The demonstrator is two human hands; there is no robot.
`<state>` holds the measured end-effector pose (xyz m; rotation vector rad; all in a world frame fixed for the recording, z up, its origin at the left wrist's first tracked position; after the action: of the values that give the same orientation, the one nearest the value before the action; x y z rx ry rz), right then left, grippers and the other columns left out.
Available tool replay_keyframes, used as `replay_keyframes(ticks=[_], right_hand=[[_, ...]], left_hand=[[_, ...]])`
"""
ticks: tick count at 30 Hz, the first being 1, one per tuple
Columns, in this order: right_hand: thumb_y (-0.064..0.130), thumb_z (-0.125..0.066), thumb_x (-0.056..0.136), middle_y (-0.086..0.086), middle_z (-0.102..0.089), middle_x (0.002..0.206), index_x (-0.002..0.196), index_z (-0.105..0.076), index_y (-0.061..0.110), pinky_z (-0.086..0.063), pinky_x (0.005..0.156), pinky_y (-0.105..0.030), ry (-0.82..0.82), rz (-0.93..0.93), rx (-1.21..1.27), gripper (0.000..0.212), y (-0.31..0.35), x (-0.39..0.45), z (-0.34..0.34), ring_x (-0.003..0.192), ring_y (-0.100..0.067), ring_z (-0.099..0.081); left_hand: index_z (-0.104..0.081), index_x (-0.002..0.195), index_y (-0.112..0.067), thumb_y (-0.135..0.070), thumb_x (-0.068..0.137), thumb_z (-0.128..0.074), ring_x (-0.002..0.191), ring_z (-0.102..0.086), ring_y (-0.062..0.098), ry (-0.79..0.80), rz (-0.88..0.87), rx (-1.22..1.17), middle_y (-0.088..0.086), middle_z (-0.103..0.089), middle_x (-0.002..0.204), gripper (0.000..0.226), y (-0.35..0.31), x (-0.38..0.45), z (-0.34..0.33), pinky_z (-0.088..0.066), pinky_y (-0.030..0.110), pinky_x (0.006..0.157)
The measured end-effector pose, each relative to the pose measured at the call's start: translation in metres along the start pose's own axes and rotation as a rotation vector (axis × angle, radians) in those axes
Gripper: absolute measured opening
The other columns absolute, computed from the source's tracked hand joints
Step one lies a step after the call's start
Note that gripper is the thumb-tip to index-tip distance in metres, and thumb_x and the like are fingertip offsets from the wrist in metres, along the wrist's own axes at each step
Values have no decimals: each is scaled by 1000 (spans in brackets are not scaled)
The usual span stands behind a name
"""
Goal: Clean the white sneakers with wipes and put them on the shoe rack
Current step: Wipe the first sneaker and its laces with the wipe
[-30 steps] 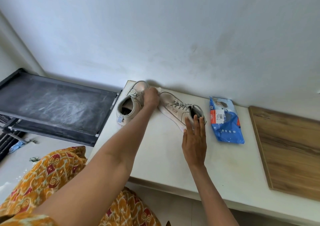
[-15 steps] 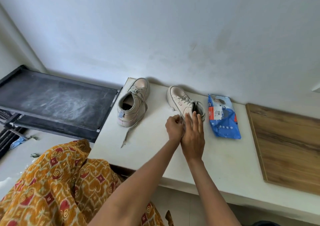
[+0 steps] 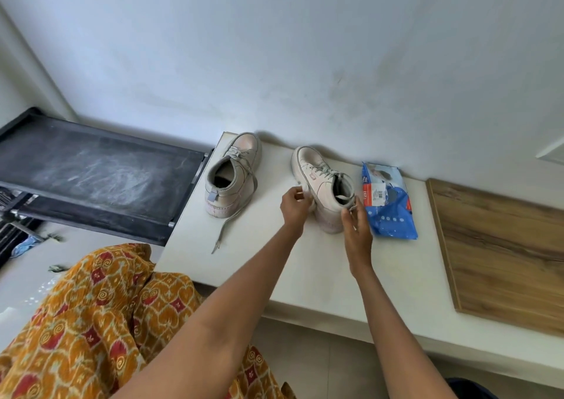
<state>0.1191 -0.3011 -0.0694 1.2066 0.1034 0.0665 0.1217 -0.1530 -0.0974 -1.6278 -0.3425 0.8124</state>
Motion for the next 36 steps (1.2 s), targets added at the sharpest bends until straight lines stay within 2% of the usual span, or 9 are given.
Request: replay_keyframes(ticks=[3,8,12,17,25,28,29,33,36], right_hand=[[35,-49,96,9,-40,146,143,-36,29,-35,101,-22,-35,-6,0,49,1,-6,-3,120,-1,-41],[36,-52,95,5,-47,141,140,-41,28,-40,100,-26,-105,-10,-3,47,-2,-14,-7,119,-7,-49],[35,-55,93,2,-55,135,136,-47,27,-42,95,-24,-209,-8,27,45,-3,-30,-15,118,-15,-54],[36,-57,92,1,-60,128,134,-50,25,-44,93,-24,-291,-28,64,43,-1,-46,-28,117,-14,-56],[31,-57,92,-2,-63,124,131,-53,22,-40,85,-19,-347,-38,69,41,5,-65,-39,115,-17,-58],[29,-57,92,-3,-63,124,132,-53,21,-40,84,-19,-345,-33,55,41,8,-73,-43,114,-18,-58],[29,-57,92,-3,-63,125,132,-52,21,-41,86,-20,-328,-29,49,41,8,-75,-45,114,-18,-58],[28,-54,94,-1,-63,124,131,-54,22,-44,92,-27,-240,-30,9,38,3,-81,-44,114,-18,-59],[25,-51,96,-2,-61,126,130,-55,19,-42,94,-27,-172,-99,-9,35,-8,-89,-31,115,-19,-57]], left_hand=[[-67,79,-8,-9,85,-63,70,-50,9,-20,-39,99,1,-62,74,8,5,-12,-1,-37,20,64],[-73,96,-2,-5,83,-64,85,-59,10,-10,-57,149,10,-72,96,16,9,-26,7,-39,16,73],[-73,100,-4,-6,82,-65,93,-66,17,-56,-60,126,10,-73,98,19,15,-44,15,-46,22,82],[-72,84,-2,-4,81,-64,73,-59,13,-80,-14,143,12,-73,84,9,31,-68,25,-44,25,72],[-72,82,-4,-11,83,-65,69,-55,9,-78,74,138,0,-65,74,10,37,-89,38,-40,19,66],[-55,51,-14,-14,82,-66,47,-42,8,-9,89,178,-3,-51,49,34,44,-94,38,-33,18,49],[-48,48,-14,-15,82,-65,45,-38,10,27,106,204,-2,-47,46,38,45,-98,37,-30,17,44],[-42,49,-13,-17,84,-63,44,-34,11,89,113,213,0,-44,46,41,47,-111,40,-27,15,40],[-48,53,-12,-20,86,-63,48,-37,12,123,95,179,2,-44,50,36,43,-110,50,-32,23,49]])
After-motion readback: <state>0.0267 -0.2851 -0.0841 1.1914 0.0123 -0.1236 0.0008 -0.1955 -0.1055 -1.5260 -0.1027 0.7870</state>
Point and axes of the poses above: each hand's wrist, its own x-axis towards the middle knuckle, its own z-axis out of the back of the hand, y = z × x, the point moved 3 cm from there along x, towards the middle knuckle
